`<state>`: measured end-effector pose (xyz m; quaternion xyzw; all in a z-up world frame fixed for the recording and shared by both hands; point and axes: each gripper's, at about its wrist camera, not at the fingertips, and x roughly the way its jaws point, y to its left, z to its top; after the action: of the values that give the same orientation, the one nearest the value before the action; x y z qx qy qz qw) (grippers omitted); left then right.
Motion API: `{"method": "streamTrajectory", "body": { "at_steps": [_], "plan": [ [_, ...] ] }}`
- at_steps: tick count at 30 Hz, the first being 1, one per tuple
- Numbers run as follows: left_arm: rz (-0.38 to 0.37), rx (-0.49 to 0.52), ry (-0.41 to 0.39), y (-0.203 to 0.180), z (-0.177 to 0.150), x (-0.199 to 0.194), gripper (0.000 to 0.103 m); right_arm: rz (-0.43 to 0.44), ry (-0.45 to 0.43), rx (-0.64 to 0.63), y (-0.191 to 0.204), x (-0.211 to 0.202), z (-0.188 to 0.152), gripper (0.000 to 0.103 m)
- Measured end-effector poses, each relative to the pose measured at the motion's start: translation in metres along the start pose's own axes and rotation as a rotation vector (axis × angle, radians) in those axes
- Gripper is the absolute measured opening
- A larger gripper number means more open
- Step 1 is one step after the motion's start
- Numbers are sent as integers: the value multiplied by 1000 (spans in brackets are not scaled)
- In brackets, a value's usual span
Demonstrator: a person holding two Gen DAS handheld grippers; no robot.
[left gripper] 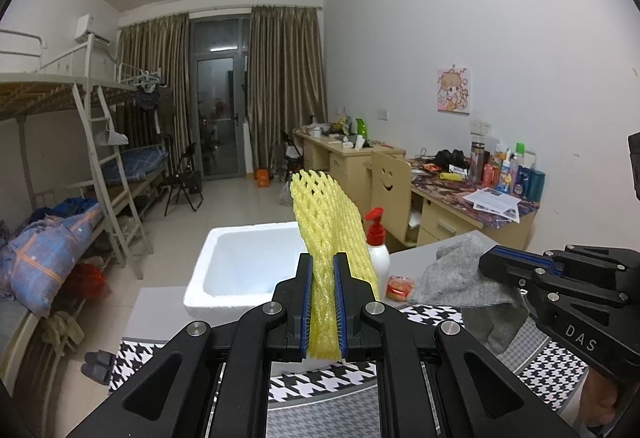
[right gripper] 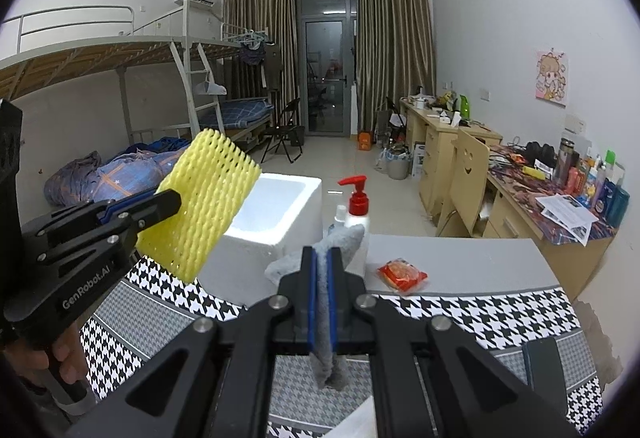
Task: Organize soft objects
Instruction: 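Carry the sleeve with the left tool and the cloth with the right tool over the foam box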
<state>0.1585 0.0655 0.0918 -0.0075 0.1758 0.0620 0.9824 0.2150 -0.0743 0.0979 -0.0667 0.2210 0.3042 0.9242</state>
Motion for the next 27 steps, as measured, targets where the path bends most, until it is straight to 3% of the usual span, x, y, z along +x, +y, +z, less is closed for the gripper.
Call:
{"method": "streamTrajectory", "body": {
  "at_steps": [27],
  "plan": [
    [134,-15,20,23,18,37,11,26,-14,-69,28,31,41,8]
  ]
}}
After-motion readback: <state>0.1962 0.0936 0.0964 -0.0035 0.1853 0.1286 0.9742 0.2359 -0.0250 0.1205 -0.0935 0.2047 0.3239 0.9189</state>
